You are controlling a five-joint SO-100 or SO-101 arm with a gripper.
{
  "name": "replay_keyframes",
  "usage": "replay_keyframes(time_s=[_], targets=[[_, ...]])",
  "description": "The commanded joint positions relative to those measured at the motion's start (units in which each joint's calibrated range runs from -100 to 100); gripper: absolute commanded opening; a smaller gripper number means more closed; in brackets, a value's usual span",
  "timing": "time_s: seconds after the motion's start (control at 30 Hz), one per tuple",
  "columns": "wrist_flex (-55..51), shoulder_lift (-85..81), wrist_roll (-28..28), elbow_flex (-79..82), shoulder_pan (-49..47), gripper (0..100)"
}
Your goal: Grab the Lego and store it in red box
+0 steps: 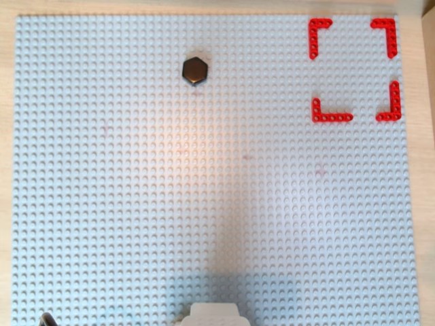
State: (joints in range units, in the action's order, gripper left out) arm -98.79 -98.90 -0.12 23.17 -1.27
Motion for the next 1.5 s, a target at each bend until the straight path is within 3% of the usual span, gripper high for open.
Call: replay_keyframes(time_s=[0.0, 0.43, 0.53, 0.77, 1.07, 1.47], targets=[[-0.33, -0.34, 0.07, 0.2, -0.33, 3], [2.04, 1.61, 0.43, 1.92, -0.4, 5], [3.7, 9.07, 2.99, 1.83, -0.4, 10], [6.33, 29.24, 3.51, -7.44, -1.37, 11], [7.04, 52.46, 5.33, -12.35, -16.63, 11], [21.25, 78.48, 8.67, -11.71, -16.55, 15]])
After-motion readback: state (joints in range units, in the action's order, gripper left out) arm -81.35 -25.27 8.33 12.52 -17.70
